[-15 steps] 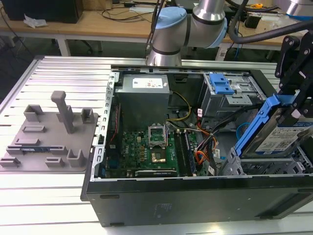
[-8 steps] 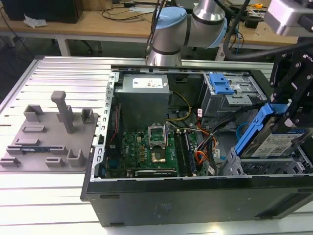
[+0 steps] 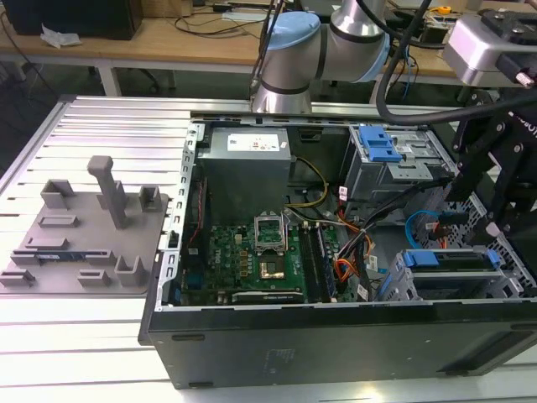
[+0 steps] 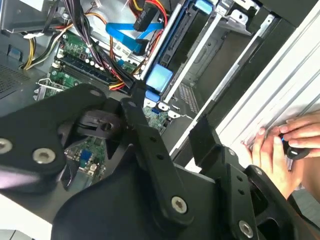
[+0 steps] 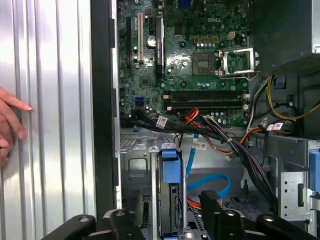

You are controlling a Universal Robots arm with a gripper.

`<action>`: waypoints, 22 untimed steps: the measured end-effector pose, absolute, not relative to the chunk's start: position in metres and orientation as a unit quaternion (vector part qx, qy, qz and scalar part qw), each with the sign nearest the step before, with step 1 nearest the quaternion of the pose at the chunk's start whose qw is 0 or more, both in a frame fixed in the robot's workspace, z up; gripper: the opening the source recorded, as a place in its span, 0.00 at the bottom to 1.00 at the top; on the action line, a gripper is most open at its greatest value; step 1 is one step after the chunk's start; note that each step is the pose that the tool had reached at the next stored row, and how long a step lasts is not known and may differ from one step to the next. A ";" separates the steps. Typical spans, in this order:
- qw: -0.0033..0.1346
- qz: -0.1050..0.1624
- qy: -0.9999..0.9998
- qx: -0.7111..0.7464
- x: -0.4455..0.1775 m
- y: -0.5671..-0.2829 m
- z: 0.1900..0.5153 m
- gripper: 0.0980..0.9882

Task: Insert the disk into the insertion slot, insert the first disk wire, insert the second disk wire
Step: 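Insert the disk into the insertion slot, then insert the first disk wire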

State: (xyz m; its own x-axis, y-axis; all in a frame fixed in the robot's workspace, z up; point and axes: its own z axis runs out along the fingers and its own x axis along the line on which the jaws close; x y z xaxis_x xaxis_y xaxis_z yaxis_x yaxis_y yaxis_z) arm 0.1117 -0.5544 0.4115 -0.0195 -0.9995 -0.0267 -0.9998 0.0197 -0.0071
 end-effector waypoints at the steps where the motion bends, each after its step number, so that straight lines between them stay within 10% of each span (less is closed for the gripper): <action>1: 0.012 0.007 0.714 -0.700 0.112 -0.554 0.412 0.59; 22: -0.001 -0.007 0.714 -0.700 0.112 -0.539 0.411 0.59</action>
